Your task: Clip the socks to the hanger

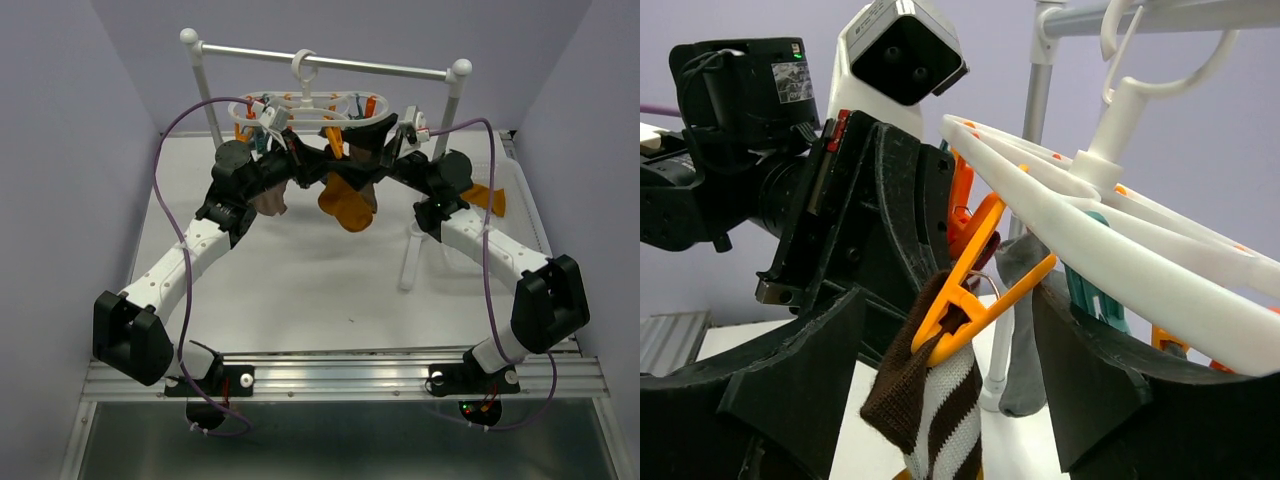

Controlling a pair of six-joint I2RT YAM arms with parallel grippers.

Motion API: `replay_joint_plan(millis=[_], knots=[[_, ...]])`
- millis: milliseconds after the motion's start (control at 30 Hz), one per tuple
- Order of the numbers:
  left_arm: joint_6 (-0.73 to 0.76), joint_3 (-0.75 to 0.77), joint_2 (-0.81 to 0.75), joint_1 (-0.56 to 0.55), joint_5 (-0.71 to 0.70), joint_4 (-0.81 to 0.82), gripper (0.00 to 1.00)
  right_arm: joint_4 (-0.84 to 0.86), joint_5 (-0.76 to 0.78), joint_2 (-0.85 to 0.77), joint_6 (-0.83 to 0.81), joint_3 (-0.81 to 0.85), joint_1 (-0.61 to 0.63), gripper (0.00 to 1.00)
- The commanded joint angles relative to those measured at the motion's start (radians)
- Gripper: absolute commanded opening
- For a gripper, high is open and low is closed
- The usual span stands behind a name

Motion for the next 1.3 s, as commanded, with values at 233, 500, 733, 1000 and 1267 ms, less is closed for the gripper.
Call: replay_joint_plan(millis=[233,500,733,1000,1267], knots=[[0.037,-0.030,-0.083,0.002,-0.242,-0.104,0.08,-0.149,0.078,-0.107,-0.040,-0.021,0.011,1.00],[0.062,-0.027,-0.113,0.002,-0.340,-0.181,0.62,-0.416,0.138,-0.175,-0.049,-0.033,0.011,1.00],[0.060,-0.044,-0.139,0.000,-0.396,-0.241,0.99,-0.471,0.168,-0.248,-0.063,-0.083,0.011,1.00],[0.083,-0.070,-0.249,0.002,-0.480,-0.331,0.99,-0.681,0.193,-0.256,-0.113,-0.050,0.011,1.00],[0.142,-0.128,-0.352,0.000,-0.492,-0.407,0.99,-0.890,0.312,-0.277,-0.187,-0.064,0.011,1.00]])
